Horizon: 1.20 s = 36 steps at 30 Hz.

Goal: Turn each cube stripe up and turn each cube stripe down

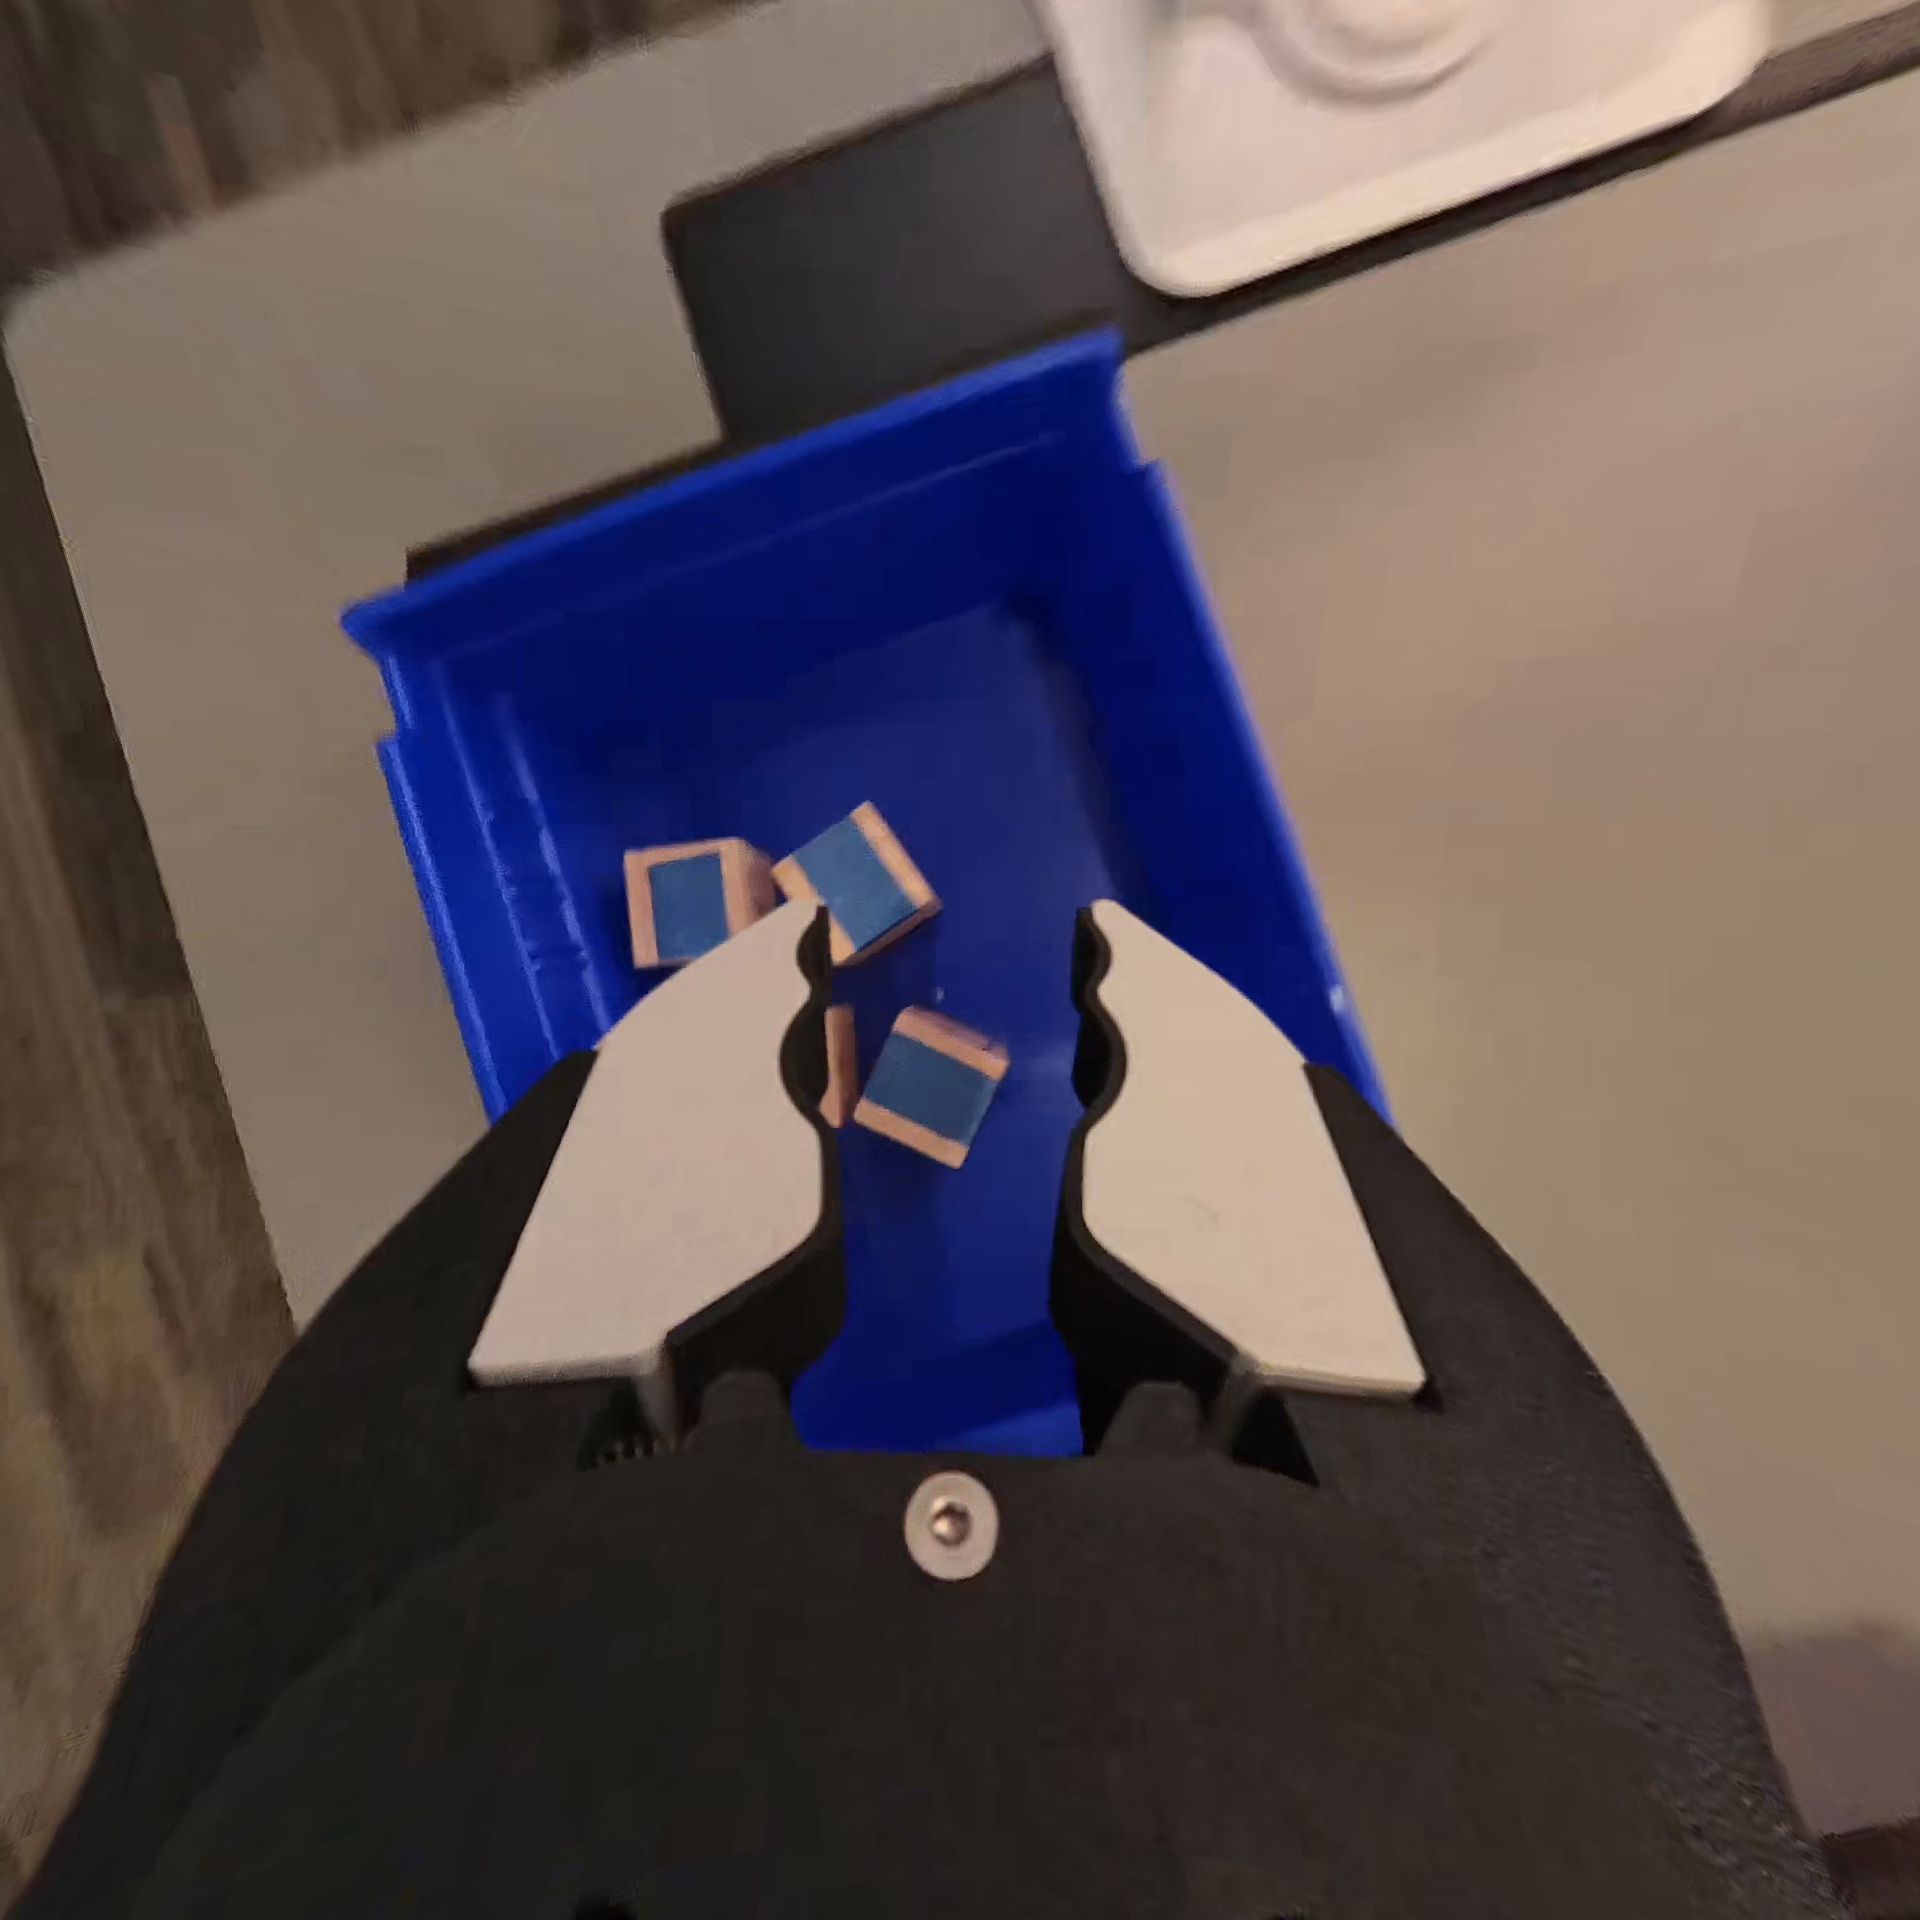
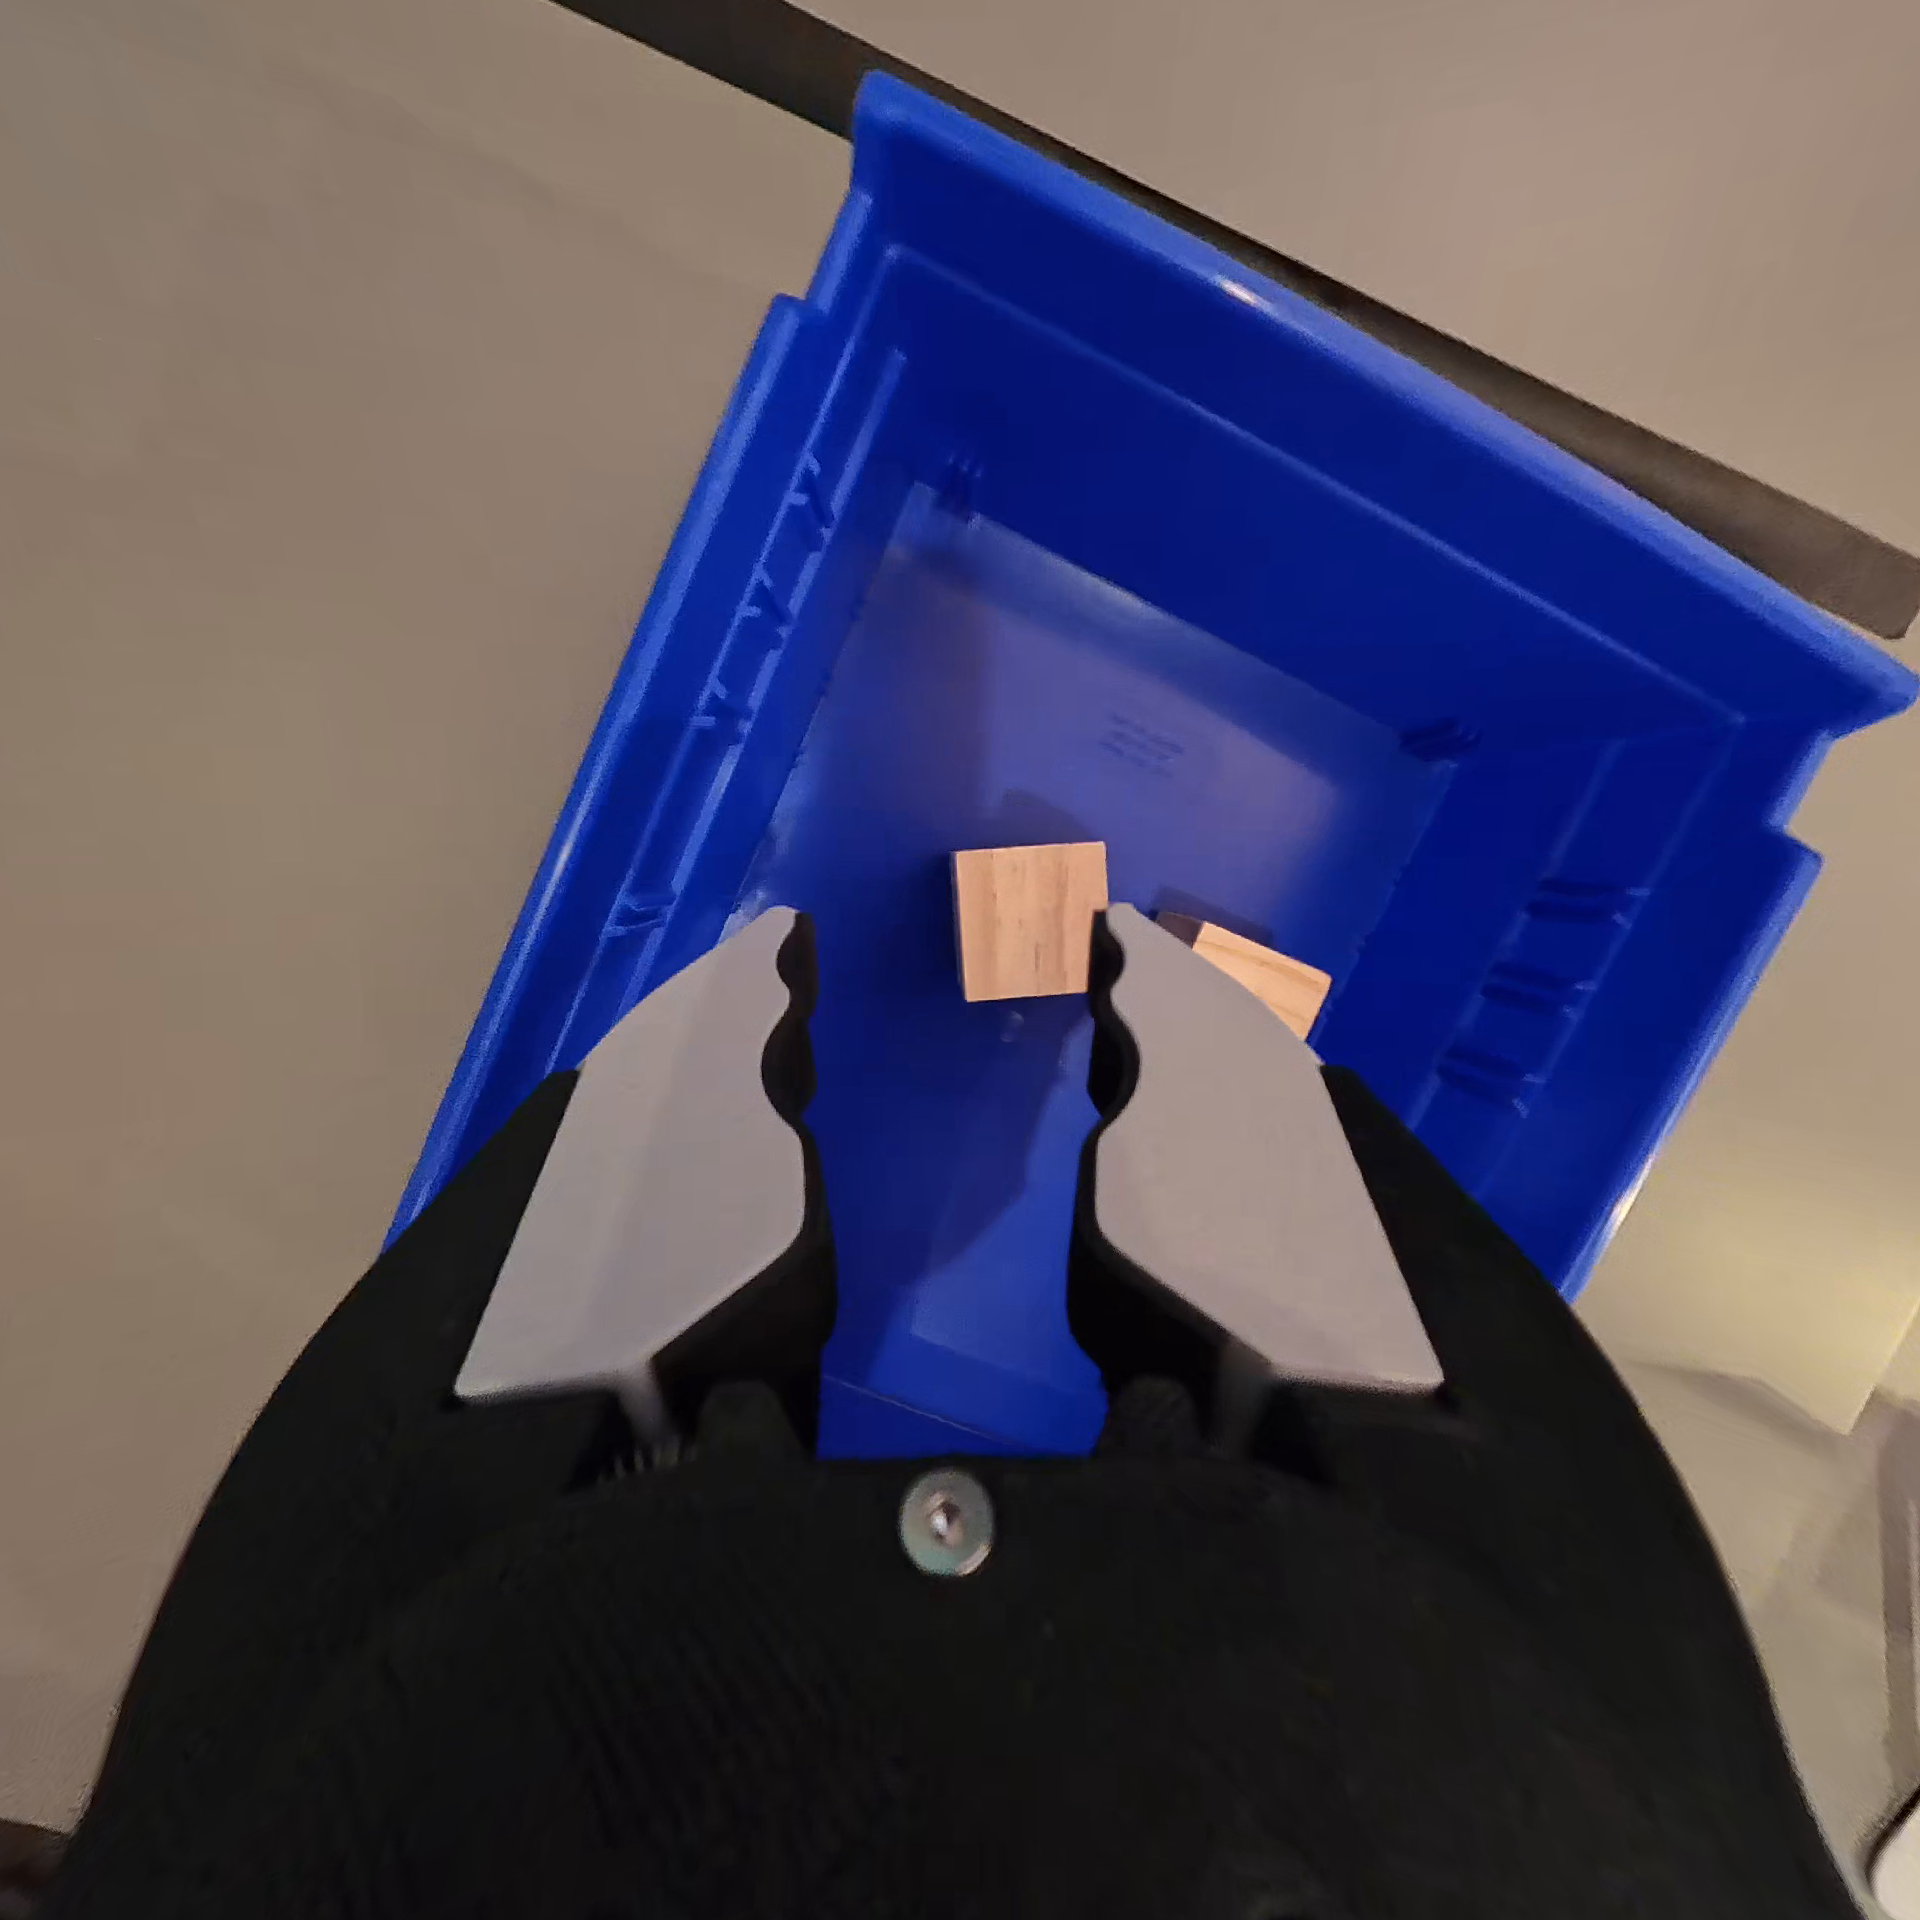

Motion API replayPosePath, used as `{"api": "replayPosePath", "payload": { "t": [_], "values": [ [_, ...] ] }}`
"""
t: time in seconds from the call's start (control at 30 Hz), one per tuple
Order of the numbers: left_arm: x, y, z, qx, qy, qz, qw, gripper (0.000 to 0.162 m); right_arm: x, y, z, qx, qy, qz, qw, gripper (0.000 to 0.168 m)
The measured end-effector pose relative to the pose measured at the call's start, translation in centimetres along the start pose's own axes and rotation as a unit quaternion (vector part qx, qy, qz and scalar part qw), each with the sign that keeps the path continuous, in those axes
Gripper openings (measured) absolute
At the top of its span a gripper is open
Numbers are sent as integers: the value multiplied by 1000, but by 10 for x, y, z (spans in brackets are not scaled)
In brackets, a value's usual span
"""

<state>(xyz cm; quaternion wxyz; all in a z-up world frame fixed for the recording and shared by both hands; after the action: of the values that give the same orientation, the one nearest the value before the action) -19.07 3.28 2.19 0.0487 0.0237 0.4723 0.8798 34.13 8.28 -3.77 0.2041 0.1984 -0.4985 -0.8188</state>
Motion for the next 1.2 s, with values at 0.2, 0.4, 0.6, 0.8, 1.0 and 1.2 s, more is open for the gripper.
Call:
{"api": "replayPosePath", "payload": {
  "t": [0.2,0.4,0.6,0.8,1.0,1.2],
  "values": [
    [14,-58,-24,136,94,-7,986,44,3,5,6,-22,16,-2,1000,51],
    [34,-88,-37,190,113,45,974,53,5,1,4,-6,25,-3,1000,51],
    [39,-97,-40,200,137,50,969,55,13,-3,4,9,48,-3,999,51],
    [38,-110,-41,208,141,48,967,49,18,-9,2,26,60,-2,998,51],
    [38,-123,-47,235,131,72,961,51,25,-14,1,43,75,2,996,51],
    [39,-127,-42,223,124,85,963,50,31,-19,0,57,92,4,994,51]
  ]
}}
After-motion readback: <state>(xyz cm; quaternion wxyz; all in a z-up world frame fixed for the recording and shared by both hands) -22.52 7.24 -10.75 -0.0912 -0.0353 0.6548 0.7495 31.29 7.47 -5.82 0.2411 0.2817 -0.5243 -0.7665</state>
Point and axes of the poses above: each gripper's, where its closed fingertips meet, y back along the fingers, z out of its top, x = y × z across the jaws, the point moved 3 cm from there along y, back along the fingers, and after that the axes turned 9 degrees about y, right-handed, at the moved point
